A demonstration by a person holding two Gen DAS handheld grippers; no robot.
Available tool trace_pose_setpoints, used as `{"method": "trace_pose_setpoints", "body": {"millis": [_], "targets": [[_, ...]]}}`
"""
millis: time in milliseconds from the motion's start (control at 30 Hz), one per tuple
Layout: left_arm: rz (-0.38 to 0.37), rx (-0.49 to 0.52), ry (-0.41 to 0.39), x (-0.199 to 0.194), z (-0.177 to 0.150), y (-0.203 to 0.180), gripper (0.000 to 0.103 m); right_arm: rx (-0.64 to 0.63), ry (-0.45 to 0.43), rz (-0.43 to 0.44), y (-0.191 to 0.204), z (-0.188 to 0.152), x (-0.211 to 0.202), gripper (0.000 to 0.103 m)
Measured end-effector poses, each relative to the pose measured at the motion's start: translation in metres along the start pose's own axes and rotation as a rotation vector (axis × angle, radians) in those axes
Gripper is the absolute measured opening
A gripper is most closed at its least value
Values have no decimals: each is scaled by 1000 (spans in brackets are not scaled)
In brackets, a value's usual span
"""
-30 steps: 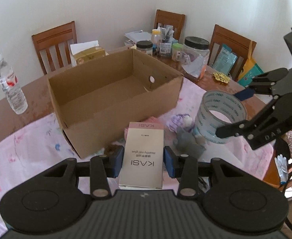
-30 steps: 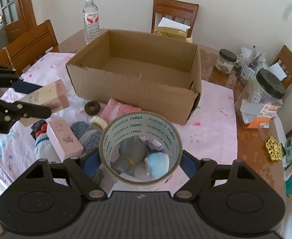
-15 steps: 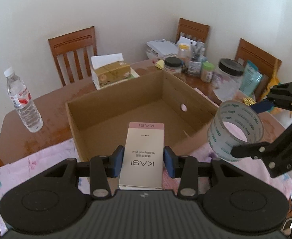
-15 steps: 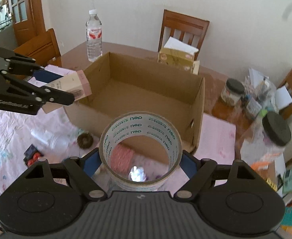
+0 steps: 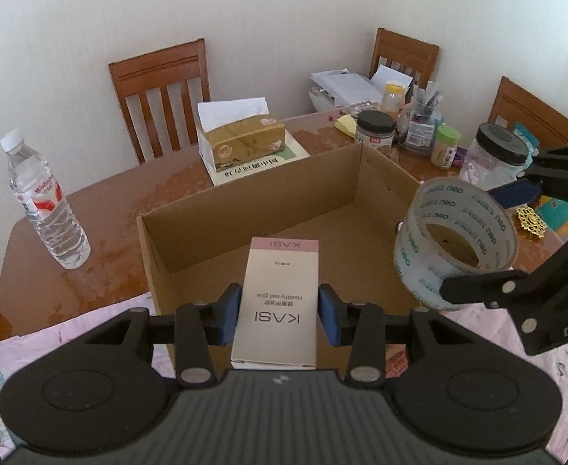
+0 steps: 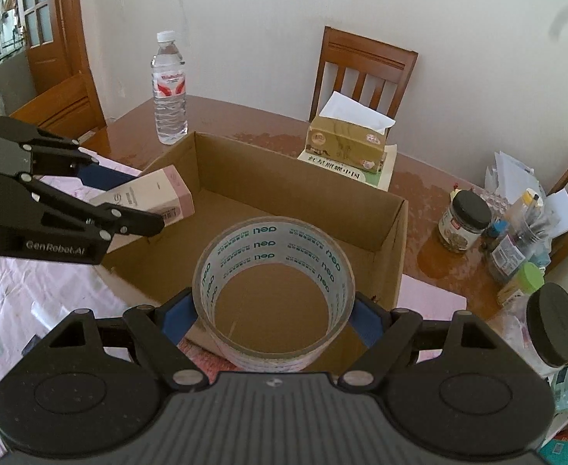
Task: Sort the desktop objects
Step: 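Carry both items over the cardboard box and open both tools to drop them, then move the left tool to the black cube toy and grasp it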
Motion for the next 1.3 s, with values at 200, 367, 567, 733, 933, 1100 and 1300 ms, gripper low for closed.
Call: {"method": "trace_pose_setpoints", "body": {"millis": [200, 367, 567, 733, 933, 1100, 1300], "targets": [[47, -37, 6, 15, -3, 10, 82, 11, 21, 6, 1, -2, 14, 87], [46, -51, 35, 13, -9, 14, 83, 8, 30, 9, -1, -2, 22, 87], [45, -47, 29, -3, -14, 13, 89, 15, 47, 5, -3, -1, 31, 87], [41, -49, 20, -15, -15, 13, 92, 17, 32, 11, -2, 0, 27, 94], [47, -24, 7, -31, -17, 7, 94, 1, -2, 10, 1, 5, 12, 98], [45, -11, 18, -44, -26, 3, 95, -3, -8, 17, 6, -3, -2, 98], [38, -9, 8, -62, -47, 0, 95, -12, -11, 33, 17, -20, -21, 98]]}}
Point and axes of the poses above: each gripper's, at about its wrist camera, not at the fingertips, and x roughly the way its jaws point, y to its left, z to its top, the point moved 6 cm from there along x, roughly the way its jaws point, and after that the axes turned 14 degrees about -y, right-handed, at the moved point
